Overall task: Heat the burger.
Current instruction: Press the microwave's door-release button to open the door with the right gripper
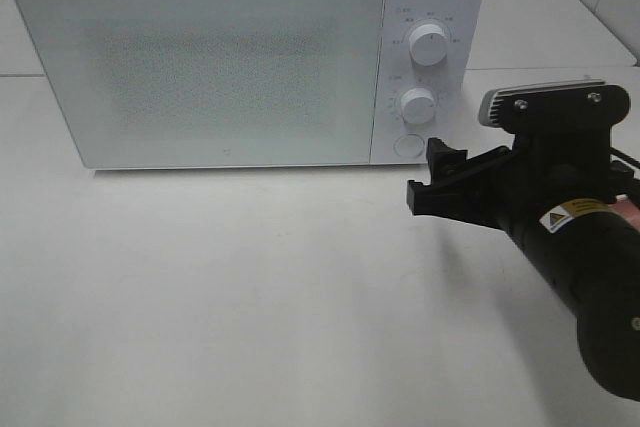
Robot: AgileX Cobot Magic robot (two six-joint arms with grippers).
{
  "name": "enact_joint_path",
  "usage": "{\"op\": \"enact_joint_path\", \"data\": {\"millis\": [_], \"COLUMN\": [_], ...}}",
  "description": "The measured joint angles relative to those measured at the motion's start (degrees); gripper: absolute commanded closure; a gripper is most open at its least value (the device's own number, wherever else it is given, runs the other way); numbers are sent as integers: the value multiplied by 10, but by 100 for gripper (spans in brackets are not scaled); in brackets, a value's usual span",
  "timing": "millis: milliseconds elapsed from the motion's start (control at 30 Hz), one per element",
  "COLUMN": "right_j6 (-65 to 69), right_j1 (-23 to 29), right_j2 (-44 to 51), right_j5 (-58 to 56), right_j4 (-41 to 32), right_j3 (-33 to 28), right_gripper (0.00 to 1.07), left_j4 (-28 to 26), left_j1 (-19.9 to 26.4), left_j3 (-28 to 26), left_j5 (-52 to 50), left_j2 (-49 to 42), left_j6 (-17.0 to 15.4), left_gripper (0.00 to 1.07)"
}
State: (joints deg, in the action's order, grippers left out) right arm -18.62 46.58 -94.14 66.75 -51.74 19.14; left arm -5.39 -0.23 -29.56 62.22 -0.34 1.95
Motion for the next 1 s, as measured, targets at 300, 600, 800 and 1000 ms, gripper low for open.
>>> {"op": "enact_joint_path", "data": {"millis": [300, 600, 800, 1000], "right_j6": [-18, -14, 16, 182], "right_j1": [32, 32, 32, 32], "right_j2": [-55, -72, -72, -72], "right_j5": [3, 5, 8, 9], "right_j4": [-31, -36, -36, -36], "right_j3": [48, 53, 53, 53], "right_gripper": [31, 31, 35, 47], "left_j4": [0, 0, 0, 0], "left_j1": [0, 0, 0, 0], "left_j3": [0, 0, 0, 0], "left_j5": [0, 0, 0, 0], "left_j2": [0, 0, 0, 0], "left_j6": [0, 0, 0, 0], "left_gripper": [9, 9, 9, 9]}}
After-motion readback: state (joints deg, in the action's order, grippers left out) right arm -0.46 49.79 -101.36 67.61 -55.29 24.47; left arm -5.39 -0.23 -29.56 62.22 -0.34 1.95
